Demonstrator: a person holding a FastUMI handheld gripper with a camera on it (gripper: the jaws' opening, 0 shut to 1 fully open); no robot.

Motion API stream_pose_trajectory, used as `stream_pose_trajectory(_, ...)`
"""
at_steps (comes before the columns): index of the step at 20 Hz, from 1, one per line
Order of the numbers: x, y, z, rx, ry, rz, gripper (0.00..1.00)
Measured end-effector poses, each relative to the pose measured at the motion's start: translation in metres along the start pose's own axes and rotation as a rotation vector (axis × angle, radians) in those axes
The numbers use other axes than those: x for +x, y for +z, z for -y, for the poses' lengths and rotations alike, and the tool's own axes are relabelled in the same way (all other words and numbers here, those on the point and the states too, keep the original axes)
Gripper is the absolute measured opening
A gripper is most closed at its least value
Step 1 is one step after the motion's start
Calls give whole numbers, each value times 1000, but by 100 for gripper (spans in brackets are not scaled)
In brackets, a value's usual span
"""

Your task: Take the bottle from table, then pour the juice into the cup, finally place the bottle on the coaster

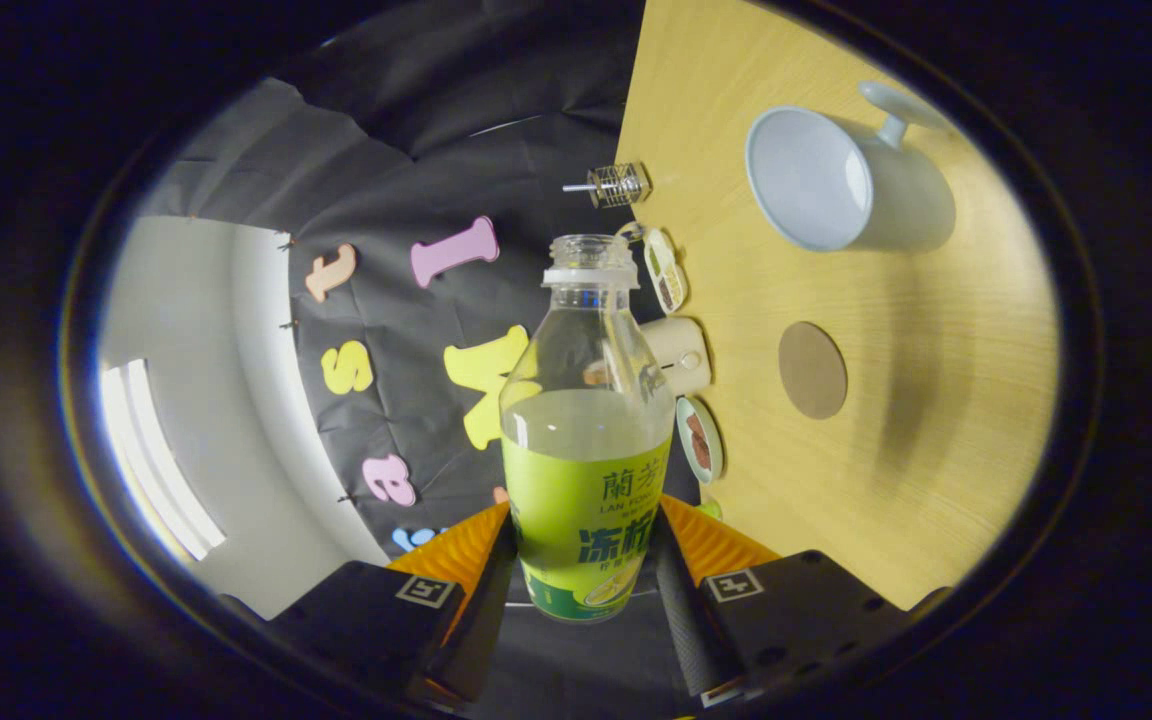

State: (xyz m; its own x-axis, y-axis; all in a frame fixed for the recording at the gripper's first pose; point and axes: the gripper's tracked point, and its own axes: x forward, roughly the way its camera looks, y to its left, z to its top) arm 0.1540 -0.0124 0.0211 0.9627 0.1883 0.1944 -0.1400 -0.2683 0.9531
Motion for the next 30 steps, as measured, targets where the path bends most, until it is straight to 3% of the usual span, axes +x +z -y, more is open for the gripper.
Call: stream_pose_trajectory(30, 9, -5, -37, 144, 90, -4, 76)
